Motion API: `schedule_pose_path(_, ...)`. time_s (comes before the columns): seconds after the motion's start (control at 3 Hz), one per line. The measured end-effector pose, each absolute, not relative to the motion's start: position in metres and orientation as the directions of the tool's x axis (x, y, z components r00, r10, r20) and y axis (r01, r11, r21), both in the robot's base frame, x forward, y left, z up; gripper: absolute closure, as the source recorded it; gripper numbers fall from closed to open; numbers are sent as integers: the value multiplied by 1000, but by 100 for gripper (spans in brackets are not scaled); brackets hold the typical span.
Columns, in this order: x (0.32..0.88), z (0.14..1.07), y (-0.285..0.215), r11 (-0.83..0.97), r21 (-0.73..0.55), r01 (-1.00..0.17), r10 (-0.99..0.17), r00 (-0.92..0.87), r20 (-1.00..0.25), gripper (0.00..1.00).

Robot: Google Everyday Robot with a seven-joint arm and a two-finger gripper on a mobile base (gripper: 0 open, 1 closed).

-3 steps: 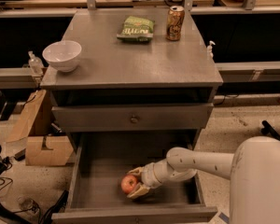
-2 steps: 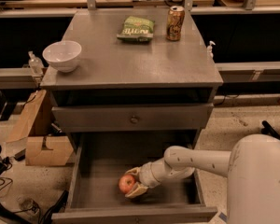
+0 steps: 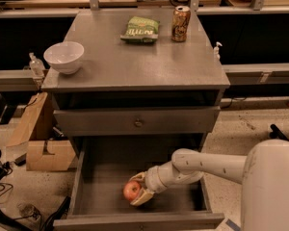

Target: Pick apple from middle drawer and place on counter

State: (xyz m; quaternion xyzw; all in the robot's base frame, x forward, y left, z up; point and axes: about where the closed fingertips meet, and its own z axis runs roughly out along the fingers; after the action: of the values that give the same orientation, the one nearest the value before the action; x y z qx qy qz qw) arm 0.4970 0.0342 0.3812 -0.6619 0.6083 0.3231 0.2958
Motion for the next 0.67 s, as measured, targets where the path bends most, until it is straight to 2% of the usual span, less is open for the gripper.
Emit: schedule_pose_path(0.67,475,499,-13,-34,11,-999,-560,10,-828,100)
